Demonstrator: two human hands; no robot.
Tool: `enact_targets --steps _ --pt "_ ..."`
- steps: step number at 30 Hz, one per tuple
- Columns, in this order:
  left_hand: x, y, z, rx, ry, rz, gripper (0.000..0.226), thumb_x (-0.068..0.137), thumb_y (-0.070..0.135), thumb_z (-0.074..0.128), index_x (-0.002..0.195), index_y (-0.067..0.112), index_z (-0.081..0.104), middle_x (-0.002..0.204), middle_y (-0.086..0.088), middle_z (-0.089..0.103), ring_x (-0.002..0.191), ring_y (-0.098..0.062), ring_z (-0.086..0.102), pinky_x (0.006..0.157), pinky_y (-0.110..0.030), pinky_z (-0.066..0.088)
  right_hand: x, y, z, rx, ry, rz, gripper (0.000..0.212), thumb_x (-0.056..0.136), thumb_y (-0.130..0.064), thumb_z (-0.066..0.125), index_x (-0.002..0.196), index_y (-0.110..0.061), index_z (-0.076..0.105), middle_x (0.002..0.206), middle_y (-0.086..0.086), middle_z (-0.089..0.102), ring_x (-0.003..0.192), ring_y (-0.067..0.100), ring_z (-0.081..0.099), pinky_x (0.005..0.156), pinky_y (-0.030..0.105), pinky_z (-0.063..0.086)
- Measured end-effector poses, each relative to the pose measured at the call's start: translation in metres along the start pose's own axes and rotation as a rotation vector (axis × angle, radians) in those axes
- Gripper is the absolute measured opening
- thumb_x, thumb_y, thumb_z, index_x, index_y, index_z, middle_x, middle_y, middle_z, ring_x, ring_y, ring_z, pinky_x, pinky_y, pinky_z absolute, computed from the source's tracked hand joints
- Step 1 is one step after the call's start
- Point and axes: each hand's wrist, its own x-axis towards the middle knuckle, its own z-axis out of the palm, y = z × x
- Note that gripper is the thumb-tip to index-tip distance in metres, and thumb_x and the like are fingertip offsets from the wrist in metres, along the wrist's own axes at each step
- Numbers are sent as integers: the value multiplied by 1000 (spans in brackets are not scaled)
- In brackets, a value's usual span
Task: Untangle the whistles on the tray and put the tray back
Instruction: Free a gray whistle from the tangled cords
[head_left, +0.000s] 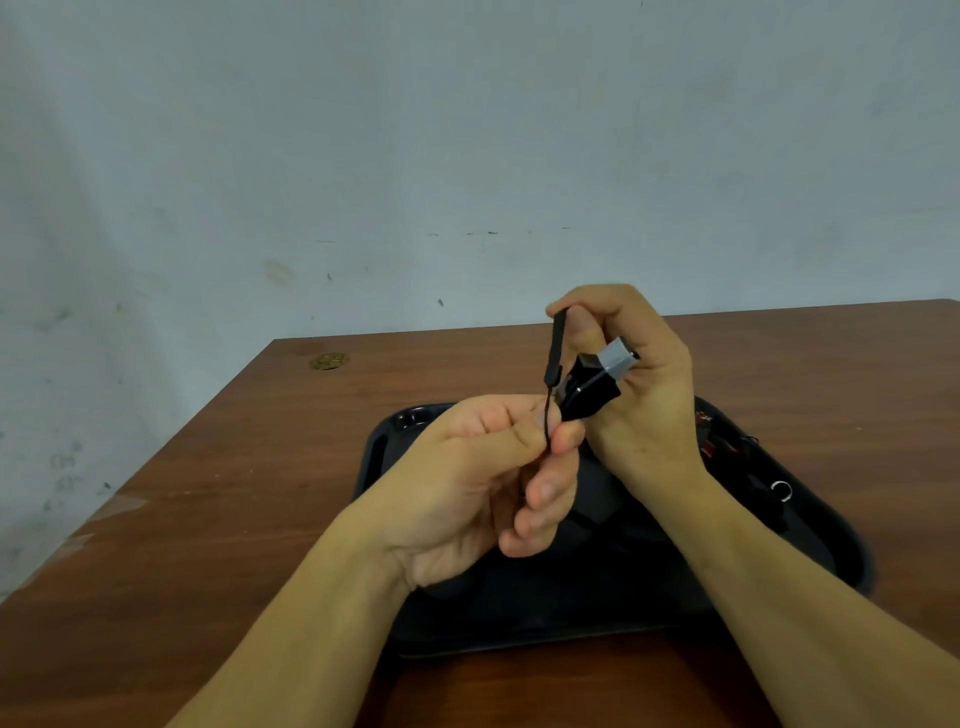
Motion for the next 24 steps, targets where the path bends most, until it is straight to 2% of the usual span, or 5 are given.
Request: enact_targets --steps 7,12,18,22,24 --pt "1 -1 -1 12 49 19 22 100 18 42 81 11 51 60 -3 43 48 -10 43 39 -19 35 8 -13 -4 -76 33 -87 17 102 -7 53 94 -17 65 77 -13 58 62 9 50 59 19 44" --pt "-1 4 0 575 176 122 28 101 24 41 77 11 49 61 -4 50 49 -15 48 46 -30 41 9 -12 -17 -145 -54 -103 14 101 -11 53 95 -17 65 75 -14 57 62 10 51 57 22 45" --pt "-1 3 2 1097 454 386 25 104 22 42 80 21 52 63 0 57 53 -10 54 52 -22 46 5 0 -21 -139 -112 51 16 101 -8 53 91 -14 65 72 -14 61 59 -2 55 61 9 42" --pt "-1 2 -3 1147 515 388 24 104 16 44 82 18 53 63 0 56 53 -14 53 52 -34 47 -3 5 -19 -207 -232 291 18 99 -5 56 86 -4 68 65 2 61 49 -1 50 53 10 38" --pt "-1 1 -2 1141 487 382 22 102 18 43 83 16 54 63 4 55 55 -14 53 52 -33 48 -7 5 -15 -224 -313 401 32 98 -2 55 68 -9 62 51 -10 56 43 -2 45 48 10 35"
